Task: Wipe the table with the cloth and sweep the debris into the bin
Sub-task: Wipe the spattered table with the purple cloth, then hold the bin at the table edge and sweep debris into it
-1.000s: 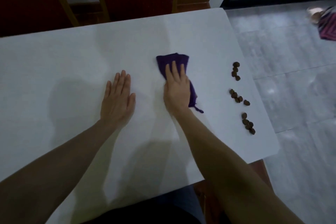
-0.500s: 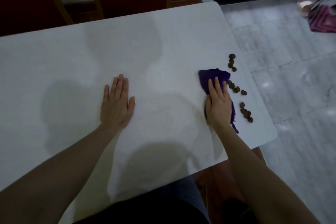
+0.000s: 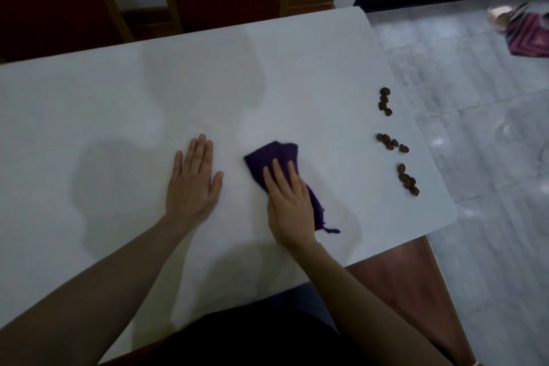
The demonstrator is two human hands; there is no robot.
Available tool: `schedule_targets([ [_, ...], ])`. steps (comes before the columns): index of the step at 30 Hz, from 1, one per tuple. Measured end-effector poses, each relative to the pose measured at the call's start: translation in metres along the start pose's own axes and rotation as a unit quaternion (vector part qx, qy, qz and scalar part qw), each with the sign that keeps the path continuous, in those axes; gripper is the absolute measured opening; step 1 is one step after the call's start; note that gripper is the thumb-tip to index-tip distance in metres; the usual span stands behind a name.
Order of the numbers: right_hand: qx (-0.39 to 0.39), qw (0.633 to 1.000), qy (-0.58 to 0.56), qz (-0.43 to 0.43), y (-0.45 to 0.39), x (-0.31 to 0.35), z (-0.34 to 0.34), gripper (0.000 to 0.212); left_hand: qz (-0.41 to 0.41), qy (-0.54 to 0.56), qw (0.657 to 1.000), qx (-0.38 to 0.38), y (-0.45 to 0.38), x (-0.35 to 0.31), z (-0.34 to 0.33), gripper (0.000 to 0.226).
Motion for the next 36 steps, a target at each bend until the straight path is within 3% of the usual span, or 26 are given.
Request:
schedule_targets([
  [4,0.003,0.998,0.019,0.053,0.042,-0.037,0.009,0.066,0.001,-0.010,1.000,0.001,0.000,-0.001,0.000,0.069],
  [15,-0.029,0.997,0.028,-0.058,0.015,-0.142,0.055,0.054,-0.004,-0.004,1.000,0.001,0.000,-0.001,0.001,0.070],
  [21,-0.022,0.999,0.013,-0.046,0.008,-0.152,0.059,0.054,-0.006,0.005,1.000,-0.001,-0.002,-0.012,0.005,0.070],
  [25,-0.014,0.998,-0.016,-0.052,0.007,-0.156,0.065,0.052,-0.030,0.026,0.999,-0.018,-0.023,-0.053,0.011,0.070],
  [29,-0.055,0.997,-0.031,-0.044,-0.005,-0.184,0.094,0.052,-0.069,0.034,0.997,-0.029,-0.058,-0.114,0.009,0.069],
  [36,-0.125,0.986,-0.042,-0.100,-0.049,-0.320,0.155,0.051,-0.161,0.057,0.985,-0.035,-0.152,-0.257,0.001,0.066],
])
Point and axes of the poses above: each hand's wrist, its own y-axis away from the middle knuckle, its own z-axis out of the back of the hand, x = y × z, the point moved 1 cm from there along -y, towards the middle knuckle, and after that the axes turned 10 degrees about -z, right-handed, at the moved point
